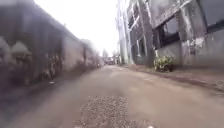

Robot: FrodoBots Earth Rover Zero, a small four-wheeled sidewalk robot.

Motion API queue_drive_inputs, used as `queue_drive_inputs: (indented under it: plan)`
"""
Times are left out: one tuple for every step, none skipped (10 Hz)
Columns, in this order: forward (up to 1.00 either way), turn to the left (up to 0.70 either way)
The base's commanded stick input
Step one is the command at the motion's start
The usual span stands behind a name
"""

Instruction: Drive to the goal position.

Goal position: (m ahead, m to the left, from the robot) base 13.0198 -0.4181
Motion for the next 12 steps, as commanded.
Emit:
queue_drive_inputs:
  plan:
    - [1.00,0.00]
    - [1.00,0.00]
    - [1.00,0.00]
    - [1.00,0.00]
    - [1.00,0.00]
    - [1.00,-0.13]
    - [1.00,-0.27]
    - [1.00,-0.27]
    - [1.00,-0.11]
    - [1.00,0.00]
    - [1.00,0.00]
    - [1.00,0.00]
